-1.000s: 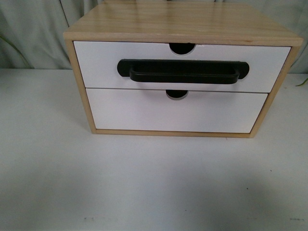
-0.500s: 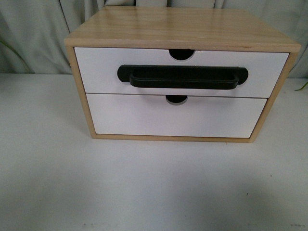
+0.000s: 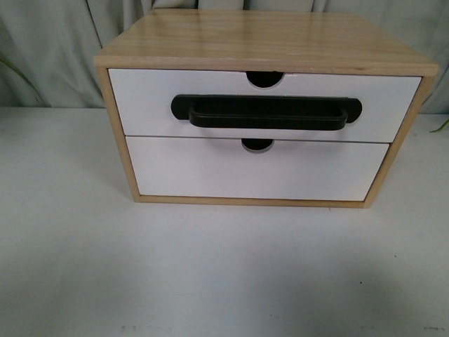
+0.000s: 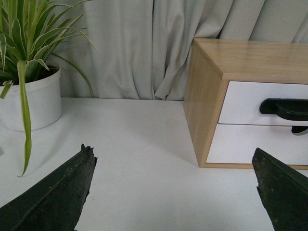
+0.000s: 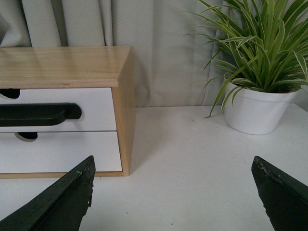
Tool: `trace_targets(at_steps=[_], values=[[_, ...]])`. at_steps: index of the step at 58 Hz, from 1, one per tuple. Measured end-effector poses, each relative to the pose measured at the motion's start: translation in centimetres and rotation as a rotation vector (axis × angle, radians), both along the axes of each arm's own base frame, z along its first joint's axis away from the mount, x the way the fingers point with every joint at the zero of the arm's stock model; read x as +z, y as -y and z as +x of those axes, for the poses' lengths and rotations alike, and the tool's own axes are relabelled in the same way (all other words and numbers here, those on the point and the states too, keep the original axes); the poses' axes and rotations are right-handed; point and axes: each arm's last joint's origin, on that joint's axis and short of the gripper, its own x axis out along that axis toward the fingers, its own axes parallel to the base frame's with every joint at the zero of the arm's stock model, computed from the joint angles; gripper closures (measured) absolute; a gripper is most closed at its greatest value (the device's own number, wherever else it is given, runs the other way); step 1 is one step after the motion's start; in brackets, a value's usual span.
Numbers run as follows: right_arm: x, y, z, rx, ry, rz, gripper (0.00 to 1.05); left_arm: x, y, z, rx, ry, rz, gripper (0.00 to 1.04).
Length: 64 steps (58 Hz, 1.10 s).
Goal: Pull drawer
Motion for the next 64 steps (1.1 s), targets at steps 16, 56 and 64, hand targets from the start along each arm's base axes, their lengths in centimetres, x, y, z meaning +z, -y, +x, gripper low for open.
trace_targets(at_steps=[16, 56, 64], values=[[1.0, -0.9, 1.0, 0.004, -0.171, 0.048, 0.09, 0.3, 0.0, 0.9, 0.028, -0.107, 0.014, 0.06], [9.0, -4.5, 12.8, 0.812, -0.401, -0.718, 0.09, 7.7, 4.2, 16.3, -0.900, -0.146, 0.748, 0.06], [8.5, -5.2, 14.6, 0.880, -0.443, -0.819, 0.09, 8.3, 5.9, 18.3, -0.987, -0.166, 0.918, 0.06]])
